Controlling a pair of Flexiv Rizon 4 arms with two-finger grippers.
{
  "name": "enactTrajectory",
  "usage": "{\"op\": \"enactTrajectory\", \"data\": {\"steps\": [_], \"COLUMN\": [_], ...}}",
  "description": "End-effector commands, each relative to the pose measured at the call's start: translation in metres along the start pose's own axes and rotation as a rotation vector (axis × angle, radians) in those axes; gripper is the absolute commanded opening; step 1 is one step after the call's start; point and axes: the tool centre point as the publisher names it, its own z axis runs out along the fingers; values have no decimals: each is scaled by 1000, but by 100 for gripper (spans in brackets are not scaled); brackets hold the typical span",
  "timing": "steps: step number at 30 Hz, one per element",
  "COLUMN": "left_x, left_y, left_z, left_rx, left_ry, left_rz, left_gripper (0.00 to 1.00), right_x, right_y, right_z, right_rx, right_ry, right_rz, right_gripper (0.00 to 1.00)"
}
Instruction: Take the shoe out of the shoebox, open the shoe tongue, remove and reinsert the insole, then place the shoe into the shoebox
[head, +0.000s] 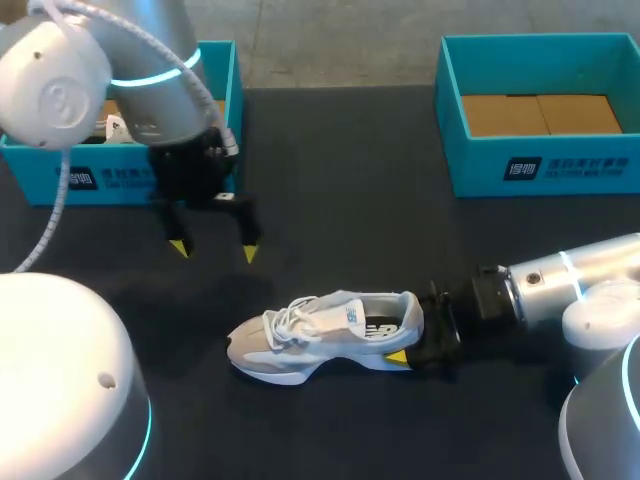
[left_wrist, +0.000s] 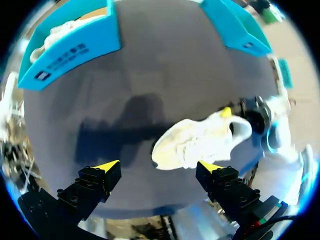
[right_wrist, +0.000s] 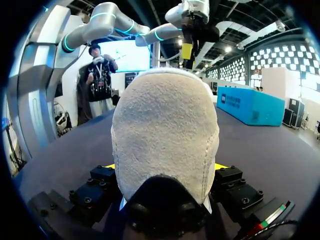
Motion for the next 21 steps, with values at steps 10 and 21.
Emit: {"op": "enactTrajectory", "data": {"steps": [10, 21], "left_x": [22, 84], "left_y": [10, 12], "left_z": [15, 39], "left_rx": [29, 85], "left_ry": [-42, -95], "left_rz": [-339, -493], "left_gripper": [100, 100], "right_x": [1, 1], "right_y": [1, 1], "right_z": [1, 1], "right_rx": [3, 3], "right_ry": [-3, -3], "right_rz": [0, 0], "right_gripper": [0, 0]}}
